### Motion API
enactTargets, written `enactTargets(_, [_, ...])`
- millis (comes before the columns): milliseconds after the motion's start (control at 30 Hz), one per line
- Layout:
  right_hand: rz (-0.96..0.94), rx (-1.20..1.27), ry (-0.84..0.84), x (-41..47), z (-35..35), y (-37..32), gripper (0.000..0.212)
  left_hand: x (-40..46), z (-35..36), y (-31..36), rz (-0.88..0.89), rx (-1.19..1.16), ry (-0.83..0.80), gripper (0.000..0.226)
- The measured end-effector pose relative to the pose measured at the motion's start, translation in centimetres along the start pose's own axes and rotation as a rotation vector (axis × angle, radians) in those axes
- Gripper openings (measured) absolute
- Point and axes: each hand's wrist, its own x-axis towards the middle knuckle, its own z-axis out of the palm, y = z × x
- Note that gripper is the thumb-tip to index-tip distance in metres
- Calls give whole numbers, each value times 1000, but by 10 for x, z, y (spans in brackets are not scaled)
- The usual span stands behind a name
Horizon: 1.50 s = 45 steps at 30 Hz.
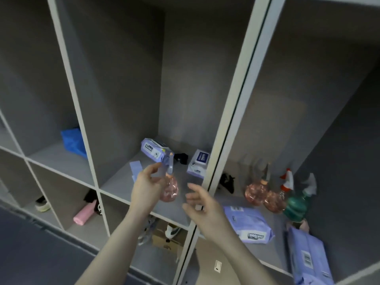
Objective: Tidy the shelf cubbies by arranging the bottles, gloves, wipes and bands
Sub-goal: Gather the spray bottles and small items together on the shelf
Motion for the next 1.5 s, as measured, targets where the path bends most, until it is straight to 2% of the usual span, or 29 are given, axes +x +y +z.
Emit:
enactTargets(67, [34,-12,-16,35,23,-10,39,25,-5,-7,-47,30,-52,44])
enactTargets(167, [104,-109,31,91,47,-14,64,58,-11,-16,-167,-50,-138,43])
enactTargets(267, [194,-235,67,141,57,-10,73,84,-20,-26,-295,-139,-215,38])
enactTargets(367, [274,-357,99,177,65,-2,63,113,-22,-37,-337,-100,-272,40])
enactTargets(467, [335,-377,92,196,75,9,49,133,-15,-37,-402,-93,-344,45])
enactTargets(600, [425,-342,135,202,89,19,29,146,-1,-32,-426,-108,-437,35])
enactTargets(667, [426,-267,197,196,95,19,14,147,1,-30,-448,-100,-457,35])
enactTargets(767, [405,-233,255,176,101,16,27,148,-1,-40,-465,-58,-476,51])
enactTargets(867, [353,-241,250,145,105,18,15,130,-13,-43,-408,7,-532,47])
enactTargets(933, [332,-278,252,120,107,23,22,111,-22,-39,-353,60,-567,41])
enactTargets(1033, [274,-327,286,82,105,28,30,82,-29,-28,-258,145,-625,44])
enactTargets(1133, [247,-277,290,42,90,24,23,51,-29,-10,-249,167,-695,43])
enactTargets(1267, [272,-141,322,-8,60,24,36,7,-18,8,-219,165,-863,50])
enactTargets(1400, [283,-80,356,-55,18,30,18,-44,15,20,-184,95,-910,27])
enactTargets(1467, [294,-88,386,-74,-6,35,6,-66,36,25,-149,72,-927,22])
enactTargets(1500, [298,-81,393,-80,-17,37,7,-74,48,27,-128,73,-930,21])
